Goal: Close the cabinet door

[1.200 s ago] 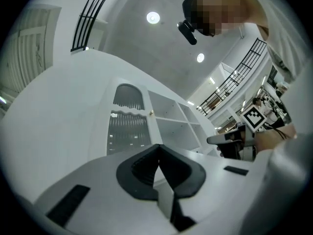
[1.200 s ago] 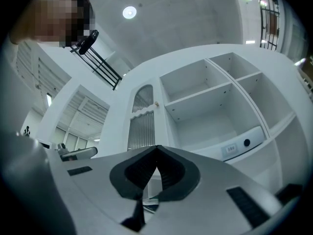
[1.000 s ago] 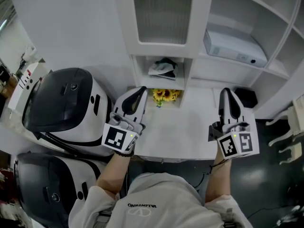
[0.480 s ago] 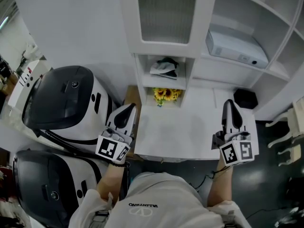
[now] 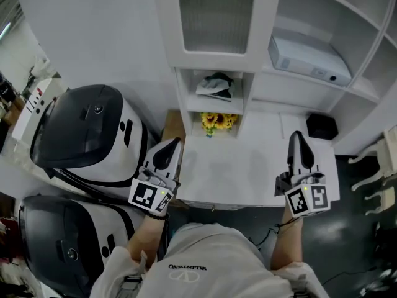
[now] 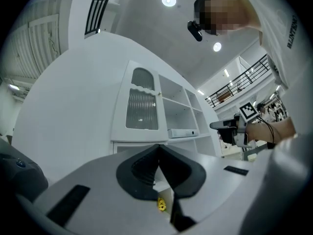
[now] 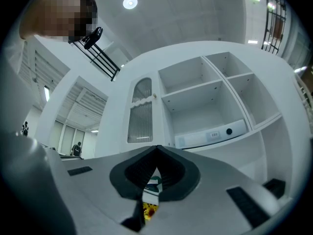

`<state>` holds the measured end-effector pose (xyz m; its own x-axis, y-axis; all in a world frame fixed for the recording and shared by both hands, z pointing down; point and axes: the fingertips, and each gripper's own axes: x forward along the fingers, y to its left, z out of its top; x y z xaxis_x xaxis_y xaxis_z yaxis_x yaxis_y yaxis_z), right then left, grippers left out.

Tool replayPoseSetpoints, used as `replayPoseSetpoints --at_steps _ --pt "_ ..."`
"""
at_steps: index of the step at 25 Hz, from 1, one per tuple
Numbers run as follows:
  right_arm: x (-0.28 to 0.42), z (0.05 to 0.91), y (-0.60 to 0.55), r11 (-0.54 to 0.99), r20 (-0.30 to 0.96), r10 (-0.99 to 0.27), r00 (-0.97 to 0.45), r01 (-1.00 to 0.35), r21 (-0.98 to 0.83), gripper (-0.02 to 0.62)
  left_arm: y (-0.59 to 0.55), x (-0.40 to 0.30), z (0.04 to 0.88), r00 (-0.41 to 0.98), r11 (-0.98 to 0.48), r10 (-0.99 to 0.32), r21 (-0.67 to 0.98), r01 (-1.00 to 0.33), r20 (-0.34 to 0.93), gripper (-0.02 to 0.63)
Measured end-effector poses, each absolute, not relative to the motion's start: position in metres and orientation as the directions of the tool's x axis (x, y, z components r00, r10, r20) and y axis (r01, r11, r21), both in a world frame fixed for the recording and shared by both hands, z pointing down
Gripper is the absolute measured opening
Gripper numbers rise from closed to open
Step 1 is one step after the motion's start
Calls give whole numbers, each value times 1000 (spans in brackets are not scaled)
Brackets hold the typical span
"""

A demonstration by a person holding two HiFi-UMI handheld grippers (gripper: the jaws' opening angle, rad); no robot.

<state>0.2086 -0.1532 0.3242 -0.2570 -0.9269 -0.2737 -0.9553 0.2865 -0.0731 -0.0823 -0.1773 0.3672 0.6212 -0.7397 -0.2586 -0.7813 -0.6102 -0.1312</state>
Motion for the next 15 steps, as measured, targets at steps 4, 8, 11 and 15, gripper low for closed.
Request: replayPoseSetpoints --at_steps 4,8,11,15 --pt "209 326 -153 286 -267 -929 -258 -956 -72 11 -178 -84 367 615 -606 -744 -125 -786 -261 3" --pt "211 327 -152 290 -266 -928 -260 -954 -81 11 -178 -85 368 612 -606 -746 -114 -787 -262 3" --pt "212 328 -152 284 -261 -931 -254 -955 -84 9 -178 -85 367 609 -604 -747 -110 -789 -265 3" --pt "211 327 -152 288 -258 -931 -259 -954 -83 9 -177 -84 368 608 -604 -748 -109 -790 -265 3"
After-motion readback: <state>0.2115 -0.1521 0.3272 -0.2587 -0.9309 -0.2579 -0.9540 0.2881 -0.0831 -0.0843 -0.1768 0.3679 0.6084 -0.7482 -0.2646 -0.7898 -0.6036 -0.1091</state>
